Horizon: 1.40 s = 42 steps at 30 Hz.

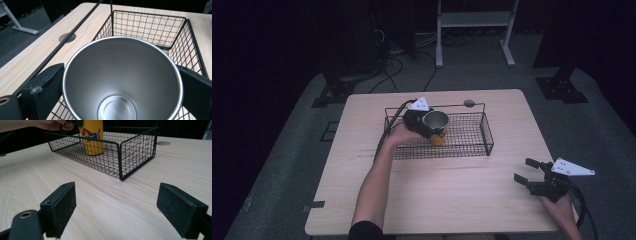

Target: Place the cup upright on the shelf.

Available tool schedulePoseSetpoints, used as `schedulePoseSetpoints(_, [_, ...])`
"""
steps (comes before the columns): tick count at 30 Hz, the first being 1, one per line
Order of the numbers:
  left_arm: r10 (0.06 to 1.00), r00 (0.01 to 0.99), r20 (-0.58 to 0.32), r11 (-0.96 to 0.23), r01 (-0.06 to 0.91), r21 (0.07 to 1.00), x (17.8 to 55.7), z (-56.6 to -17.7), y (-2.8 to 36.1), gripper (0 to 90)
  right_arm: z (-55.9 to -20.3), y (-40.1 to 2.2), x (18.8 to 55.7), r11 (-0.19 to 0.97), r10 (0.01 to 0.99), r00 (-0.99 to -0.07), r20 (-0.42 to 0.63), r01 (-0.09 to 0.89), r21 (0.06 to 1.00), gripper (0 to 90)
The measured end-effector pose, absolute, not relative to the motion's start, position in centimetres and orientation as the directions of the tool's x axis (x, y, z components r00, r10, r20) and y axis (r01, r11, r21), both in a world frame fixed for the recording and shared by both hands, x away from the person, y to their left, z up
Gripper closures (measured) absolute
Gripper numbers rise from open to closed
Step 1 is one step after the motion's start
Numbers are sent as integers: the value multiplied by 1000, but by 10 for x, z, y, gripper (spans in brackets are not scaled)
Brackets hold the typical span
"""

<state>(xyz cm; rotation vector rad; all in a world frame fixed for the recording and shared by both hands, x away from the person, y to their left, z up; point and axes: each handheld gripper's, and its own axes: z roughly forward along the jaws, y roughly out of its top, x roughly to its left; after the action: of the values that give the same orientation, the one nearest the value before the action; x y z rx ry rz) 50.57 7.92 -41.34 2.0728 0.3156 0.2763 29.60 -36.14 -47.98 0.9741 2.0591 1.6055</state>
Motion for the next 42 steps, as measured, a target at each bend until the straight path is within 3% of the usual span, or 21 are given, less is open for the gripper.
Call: schedulePoseSetpoints(42, [336, 935, 116, -397, 28, 918, 478, -374, 90, 20, -480, -362, 296, 113, 703, -697, 137, 301, 947, 145])
